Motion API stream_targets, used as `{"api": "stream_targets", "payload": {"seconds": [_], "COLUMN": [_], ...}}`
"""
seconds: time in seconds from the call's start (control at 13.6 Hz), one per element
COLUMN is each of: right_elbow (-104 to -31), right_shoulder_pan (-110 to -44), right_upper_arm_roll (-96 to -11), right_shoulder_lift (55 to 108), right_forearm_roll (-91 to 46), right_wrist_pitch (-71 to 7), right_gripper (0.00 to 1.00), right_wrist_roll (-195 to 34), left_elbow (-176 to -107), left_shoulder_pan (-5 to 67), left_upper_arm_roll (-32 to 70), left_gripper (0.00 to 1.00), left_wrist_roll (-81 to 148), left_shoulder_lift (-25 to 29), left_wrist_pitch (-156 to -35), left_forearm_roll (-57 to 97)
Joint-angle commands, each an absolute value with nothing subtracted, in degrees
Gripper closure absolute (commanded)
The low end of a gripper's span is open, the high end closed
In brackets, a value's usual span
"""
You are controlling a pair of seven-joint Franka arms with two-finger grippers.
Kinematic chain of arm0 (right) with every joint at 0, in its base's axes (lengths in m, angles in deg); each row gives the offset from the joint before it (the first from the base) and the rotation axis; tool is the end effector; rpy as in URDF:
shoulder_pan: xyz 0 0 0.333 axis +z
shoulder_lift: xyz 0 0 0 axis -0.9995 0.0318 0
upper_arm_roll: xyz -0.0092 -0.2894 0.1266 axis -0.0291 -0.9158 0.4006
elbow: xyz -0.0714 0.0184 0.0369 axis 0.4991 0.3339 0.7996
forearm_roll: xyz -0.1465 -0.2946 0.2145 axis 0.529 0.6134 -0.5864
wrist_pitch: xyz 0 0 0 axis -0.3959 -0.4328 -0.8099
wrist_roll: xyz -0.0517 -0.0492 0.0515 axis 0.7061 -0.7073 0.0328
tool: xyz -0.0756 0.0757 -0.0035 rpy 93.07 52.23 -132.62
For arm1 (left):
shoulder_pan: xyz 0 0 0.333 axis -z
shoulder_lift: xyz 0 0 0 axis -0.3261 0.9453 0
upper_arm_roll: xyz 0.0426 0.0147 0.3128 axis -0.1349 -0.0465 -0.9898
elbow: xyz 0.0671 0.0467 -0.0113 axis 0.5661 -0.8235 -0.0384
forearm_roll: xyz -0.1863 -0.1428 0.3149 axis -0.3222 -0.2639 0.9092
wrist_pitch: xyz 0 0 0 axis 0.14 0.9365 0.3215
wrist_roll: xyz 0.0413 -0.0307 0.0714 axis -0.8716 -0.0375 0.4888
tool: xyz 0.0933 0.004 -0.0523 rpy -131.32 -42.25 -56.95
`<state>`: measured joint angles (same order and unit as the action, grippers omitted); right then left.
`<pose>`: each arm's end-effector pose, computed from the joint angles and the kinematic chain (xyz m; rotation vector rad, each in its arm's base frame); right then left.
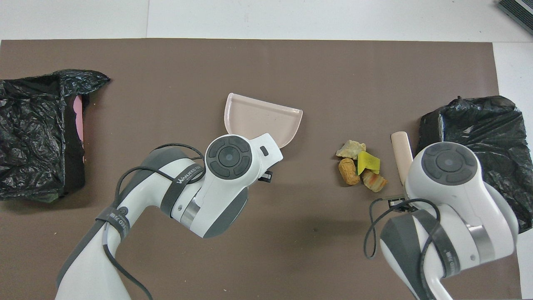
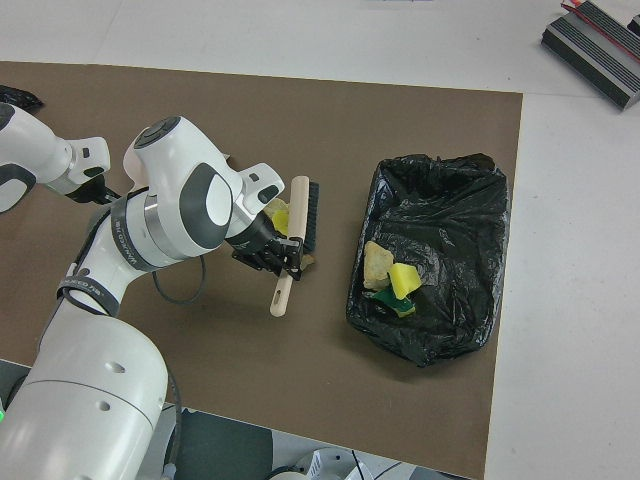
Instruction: Sweep and dump trash in bin
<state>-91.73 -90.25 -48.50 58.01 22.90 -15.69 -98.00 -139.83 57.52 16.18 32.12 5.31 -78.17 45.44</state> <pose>0.4600 0.0617 0.4160 2.7921 0.1243 -0.3745 0.4770 -0.3863 0.3874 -3.0660 0.6791 0.0009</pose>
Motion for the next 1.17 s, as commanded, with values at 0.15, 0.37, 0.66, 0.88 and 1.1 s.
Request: {"api": "stream_targets", "payload": {"seconds": [0.15,0.37,0.66,0.88,1.1], "right_elbow": [-94.63,-96.03,-100.52,-100.18,-99.91], "right_shoulder_pan": [-90.73,-90.03,-88.27,-84.32,-82.47], "right_upper_arm_roll": [-47.41,-47.41,-47.41,-47.41,-47.41], "right_shoulder_lift": [59.62,59.62,60.32,60.67,61.2], "right_forearm_roll": [22.73,18.17,15.53,9.12,1.22], "right_wrist_pitch": [-18.79,-20.2,-26.87,-29.42,-32.58], "right_gripper": [1.0,1.0,1.0,1.0,1.0], "right_wrist_roll": [-95.71,-95.17,-96.93,-98.6,-98.25], "left_elbow": [-140.18,-140.7,-141.49,-142.11,-142.46], "left_shoulder_pan": [56.39,55.33,55.59,56.03,57.43], "left_upper_arm_roll": [15.98,15.98,15.98,16.07,16.24], "left_gripper": [1.0,1.0,1.0,1.0,1.0], "left_wrist_roll": [10.38,-2.75,-14.99,-17.87,-20.79], "left_shoulder_lift": [2.87,2.52,2.17,2.43,2.78], "left_wrist_pitch": [-73.07,-70.96,-70.17,-69.47,-68.33], "left_forearm_roll": [51.02,51.03,54.1,54.89,57.88]}}
